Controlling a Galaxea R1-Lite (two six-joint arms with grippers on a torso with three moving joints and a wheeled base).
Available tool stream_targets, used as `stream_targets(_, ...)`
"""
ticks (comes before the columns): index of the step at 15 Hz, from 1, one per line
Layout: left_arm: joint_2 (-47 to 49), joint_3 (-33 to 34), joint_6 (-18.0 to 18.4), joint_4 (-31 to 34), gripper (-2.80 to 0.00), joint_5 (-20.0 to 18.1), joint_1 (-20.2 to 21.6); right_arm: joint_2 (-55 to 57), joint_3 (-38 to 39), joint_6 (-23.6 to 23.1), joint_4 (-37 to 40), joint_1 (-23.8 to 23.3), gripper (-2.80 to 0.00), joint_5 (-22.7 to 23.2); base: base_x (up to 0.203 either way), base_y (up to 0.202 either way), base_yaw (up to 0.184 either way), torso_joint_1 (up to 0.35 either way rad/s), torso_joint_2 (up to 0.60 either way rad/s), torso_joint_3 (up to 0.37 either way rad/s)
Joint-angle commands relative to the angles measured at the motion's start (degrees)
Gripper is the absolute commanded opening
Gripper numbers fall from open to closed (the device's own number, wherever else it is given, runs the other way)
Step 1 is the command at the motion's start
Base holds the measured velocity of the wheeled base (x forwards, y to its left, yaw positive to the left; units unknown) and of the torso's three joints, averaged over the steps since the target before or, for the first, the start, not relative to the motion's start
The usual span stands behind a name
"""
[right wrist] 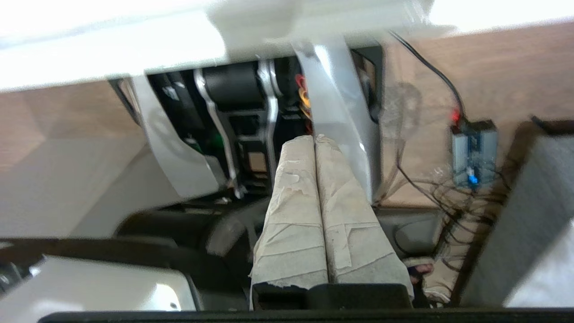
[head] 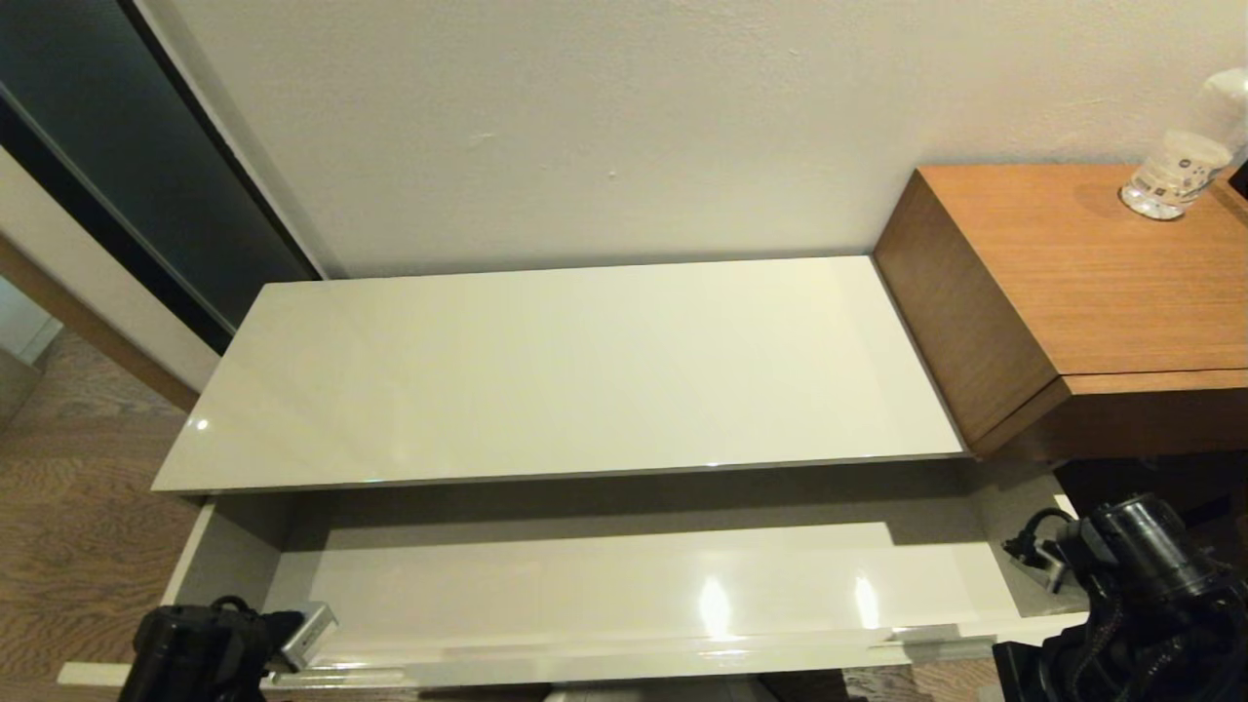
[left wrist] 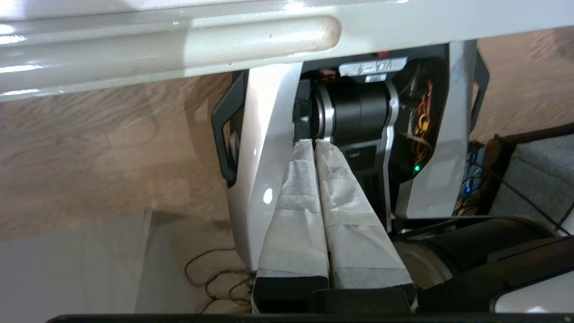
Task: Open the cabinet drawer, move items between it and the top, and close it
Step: Close the drawer
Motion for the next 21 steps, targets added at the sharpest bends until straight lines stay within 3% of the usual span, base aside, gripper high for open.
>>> stream_targets(1, 1.5, 0.1, -0.2, -0.1, -2.80, 0.0, -0.5, 5.7, -0.5, 0.1, -1.3, 0.1, -2.80, 0.1, 0.000, 0.000, 0.000, 0.000, 0.00, 0.000)
stream_targets(14, 6.0, -2.6, -2.3, -5.5, -2.80, 1.3, -0.4, 12.3, -4.0, 2.1, -6.0, 0.5, -2.80, 0.1, 0.000, 0.000, 0.000, 0.000, 0.00, 0.000)
stream_targets(17, 9.5, -2.7, -1.8, -9.3, -2.80, 4.4, -0.4, 15.6, -5.1, 2.1, -10.5, 0.5, -2.80, -0.2, 0.000, 0.000, 0.000, 0.000, 0.00, 0.000)
stream_targets(21, 10.2, -3.3, -2.2, -9.6, -2.80, 5.0, -0.4, 17.5, -7.1, 3.6, -10.7, 0.5, -2.80, -1.5, 0.000, 0.000, 0.000, 0.000, 0.00, 0.000)
